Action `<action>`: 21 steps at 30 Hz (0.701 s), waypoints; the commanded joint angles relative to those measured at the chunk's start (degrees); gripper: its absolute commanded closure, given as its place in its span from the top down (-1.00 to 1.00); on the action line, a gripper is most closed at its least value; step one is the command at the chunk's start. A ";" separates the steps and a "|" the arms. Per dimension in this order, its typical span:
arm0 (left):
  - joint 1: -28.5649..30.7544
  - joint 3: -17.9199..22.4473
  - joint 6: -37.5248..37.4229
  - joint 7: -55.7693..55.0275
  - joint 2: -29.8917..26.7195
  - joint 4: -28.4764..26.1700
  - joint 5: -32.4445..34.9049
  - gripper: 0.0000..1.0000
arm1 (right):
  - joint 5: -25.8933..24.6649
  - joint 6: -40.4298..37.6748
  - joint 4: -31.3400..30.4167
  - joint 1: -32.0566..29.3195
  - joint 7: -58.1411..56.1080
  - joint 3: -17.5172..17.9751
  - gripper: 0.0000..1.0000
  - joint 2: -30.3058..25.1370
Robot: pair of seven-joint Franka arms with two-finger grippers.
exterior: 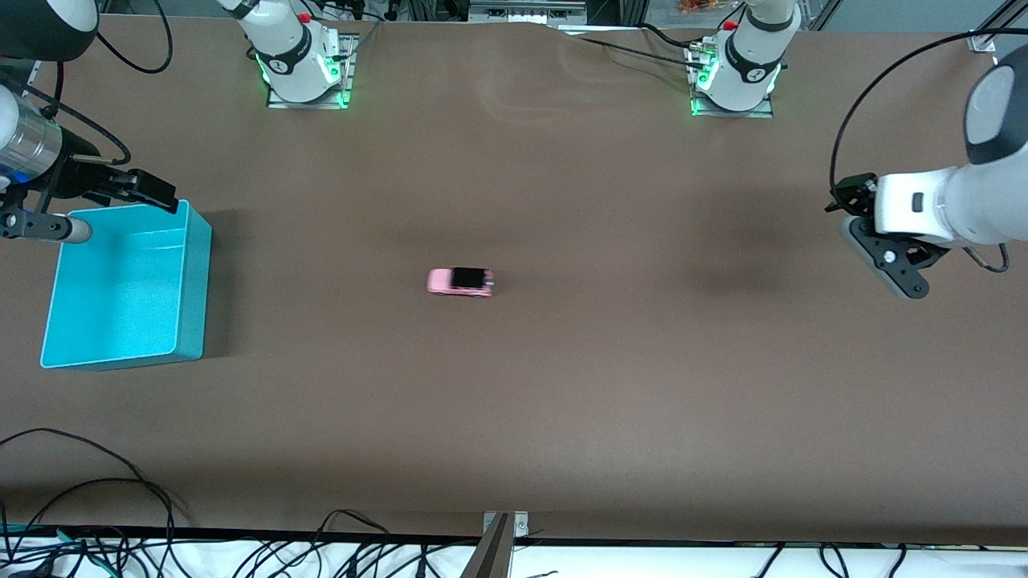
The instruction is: Wind and store pink jeep toy
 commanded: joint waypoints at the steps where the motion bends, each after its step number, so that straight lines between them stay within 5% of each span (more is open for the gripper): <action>1: -10.39 8.90 1.01 -4.41 -4.16 -1.50 1.11 1.00 | -0.59 -0.77 1.00 0.03 -0.73 0.04 1.00 0.03; 3: -16.09 15.99 5.73 -7.65 -6.16 -3.33 0.49 1.00 | -0.59 -0.77 1.00 0.03 -0.73 0.04 1.00 0.03; 8: -21.65 21.74 13.04 -13.10 -9.69 -8.17 0.40 1.00 | -0.59 -0.77 1.00 0.03 -0.73 0.04 1.00 0.03; 12: -25.53 26.49 15.44 -23.29 -13.21 -11.08 -6.25 1.00 | -0.59 -0.77 1.00 0.03 -0.73 0.04 1.00 0.03; 21: -26.15 27.29 12.72 -27.00 -18.22 -11.26 -8.83 1.00 | -0.59 -0.77 1.00 0.03 -0.73 0.04 1.00 0.03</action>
